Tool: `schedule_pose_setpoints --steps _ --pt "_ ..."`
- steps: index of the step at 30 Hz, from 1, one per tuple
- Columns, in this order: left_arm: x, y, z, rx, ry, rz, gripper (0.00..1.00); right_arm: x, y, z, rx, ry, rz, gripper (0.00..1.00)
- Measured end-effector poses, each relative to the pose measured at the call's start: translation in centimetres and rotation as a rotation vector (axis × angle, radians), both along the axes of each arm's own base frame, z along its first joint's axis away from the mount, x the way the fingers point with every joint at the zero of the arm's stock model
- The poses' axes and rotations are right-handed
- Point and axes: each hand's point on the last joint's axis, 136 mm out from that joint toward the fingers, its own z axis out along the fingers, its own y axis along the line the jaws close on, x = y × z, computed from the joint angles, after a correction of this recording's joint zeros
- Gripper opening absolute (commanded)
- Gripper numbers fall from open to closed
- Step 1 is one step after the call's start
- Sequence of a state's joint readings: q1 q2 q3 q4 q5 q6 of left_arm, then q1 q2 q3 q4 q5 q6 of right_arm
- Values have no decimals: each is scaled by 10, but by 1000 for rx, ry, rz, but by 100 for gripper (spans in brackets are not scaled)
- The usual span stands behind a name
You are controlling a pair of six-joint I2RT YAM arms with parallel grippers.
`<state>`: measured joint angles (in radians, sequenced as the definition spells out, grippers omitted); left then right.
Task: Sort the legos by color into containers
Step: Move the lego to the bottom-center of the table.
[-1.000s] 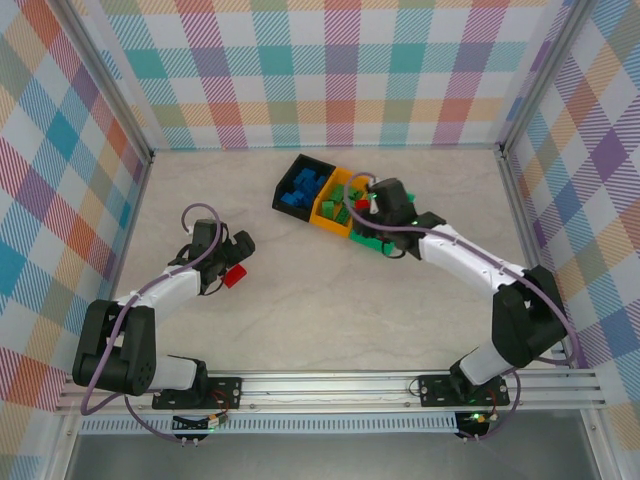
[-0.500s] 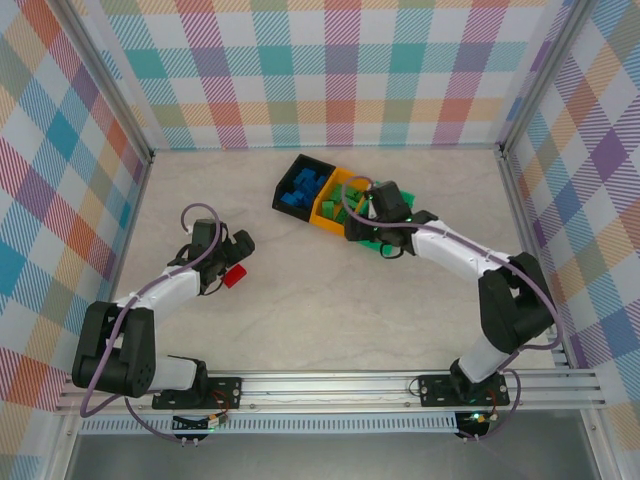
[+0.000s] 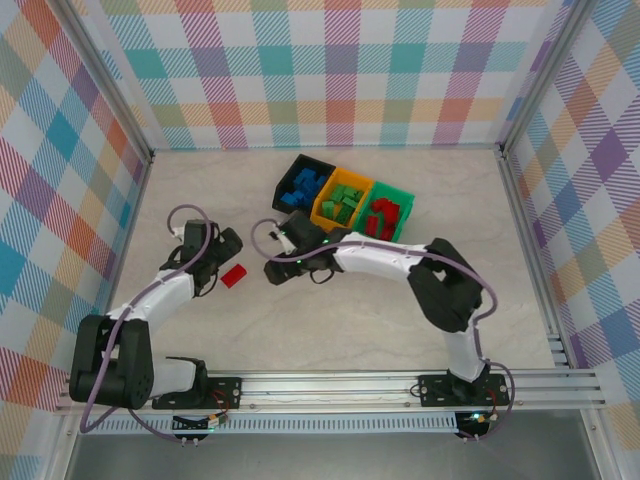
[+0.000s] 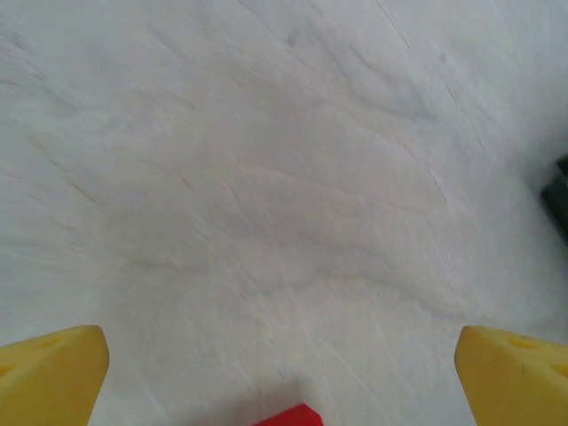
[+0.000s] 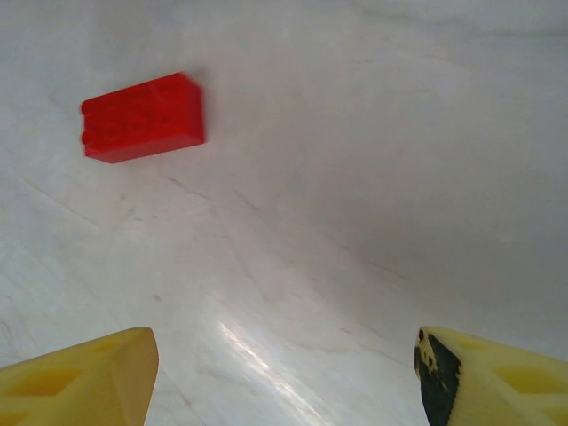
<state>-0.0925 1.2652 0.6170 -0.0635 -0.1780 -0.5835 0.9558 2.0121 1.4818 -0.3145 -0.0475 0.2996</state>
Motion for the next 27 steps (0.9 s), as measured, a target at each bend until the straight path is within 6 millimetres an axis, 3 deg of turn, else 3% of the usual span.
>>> schedule_pose_setpoints --steps 5,9,14,19,27 --pt "-13 31 -11 -35 26 132 100 -1 55 -6 16 -15 45 76" --pt "-21 40 -19 -58 57 189 100 4 85 -14 33 -13 47 76" --pt "-28 47 -20 -66 60 245 100 18 107 -25 36 -3 31 76" --pt "-44 58 -6 -64 -13 304 100 33 124 -36 26 -12 12 76" --pt "-46 60 6 -65 -64 314 100 33 127 -48 -53 -36 2 71"
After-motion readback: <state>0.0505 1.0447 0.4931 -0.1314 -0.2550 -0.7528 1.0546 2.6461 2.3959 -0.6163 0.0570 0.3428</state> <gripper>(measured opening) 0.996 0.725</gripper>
